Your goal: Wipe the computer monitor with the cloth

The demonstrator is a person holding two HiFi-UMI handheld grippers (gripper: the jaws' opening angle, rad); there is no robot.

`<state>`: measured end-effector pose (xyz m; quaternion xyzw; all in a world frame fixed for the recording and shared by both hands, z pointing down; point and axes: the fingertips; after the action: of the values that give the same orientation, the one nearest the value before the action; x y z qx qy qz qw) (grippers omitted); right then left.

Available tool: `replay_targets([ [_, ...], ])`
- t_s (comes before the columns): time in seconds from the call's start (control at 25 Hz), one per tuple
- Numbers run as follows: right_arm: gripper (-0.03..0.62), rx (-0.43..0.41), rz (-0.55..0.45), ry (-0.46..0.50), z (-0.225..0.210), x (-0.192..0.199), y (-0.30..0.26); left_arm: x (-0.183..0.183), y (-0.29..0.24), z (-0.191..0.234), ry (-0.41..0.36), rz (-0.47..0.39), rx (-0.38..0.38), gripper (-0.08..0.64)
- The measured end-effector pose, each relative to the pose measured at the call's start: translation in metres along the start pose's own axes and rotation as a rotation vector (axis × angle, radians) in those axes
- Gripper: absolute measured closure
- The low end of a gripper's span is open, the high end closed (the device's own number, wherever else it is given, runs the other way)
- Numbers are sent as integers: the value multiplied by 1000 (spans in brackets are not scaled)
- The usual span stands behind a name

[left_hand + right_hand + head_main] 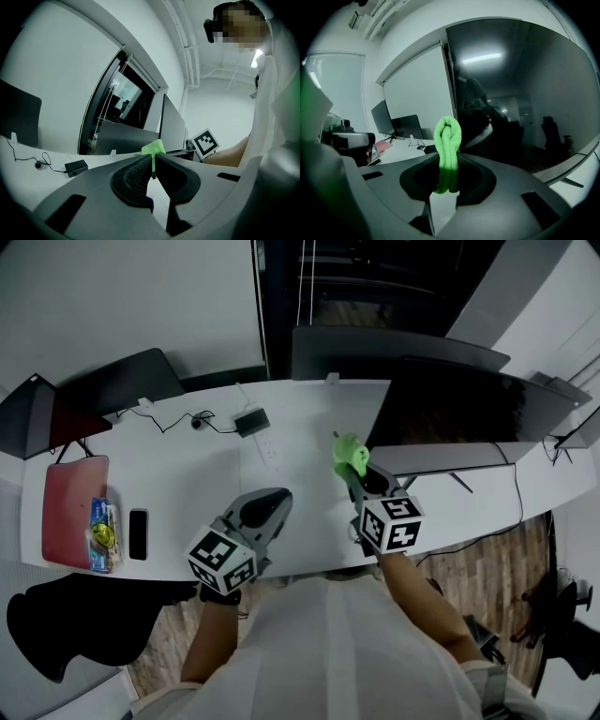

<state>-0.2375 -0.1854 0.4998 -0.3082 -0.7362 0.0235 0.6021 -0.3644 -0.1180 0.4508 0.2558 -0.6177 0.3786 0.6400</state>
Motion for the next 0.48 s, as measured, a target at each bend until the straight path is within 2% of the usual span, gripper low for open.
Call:
replay_targets([
  [0.48,522,19,77,-22,-8,33,-10,3,0,-1,0,9,5,526],
])
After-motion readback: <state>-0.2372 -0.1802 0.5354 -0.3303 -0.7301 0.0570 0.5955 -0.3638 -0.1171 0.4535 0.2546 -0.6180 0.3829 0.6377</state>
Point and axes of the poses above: the fingertips, and each gripper's own axes: y backward along the fingers, z to its left, x out of its underside, and after that the axes turned 9 degrees about -y, right-handed
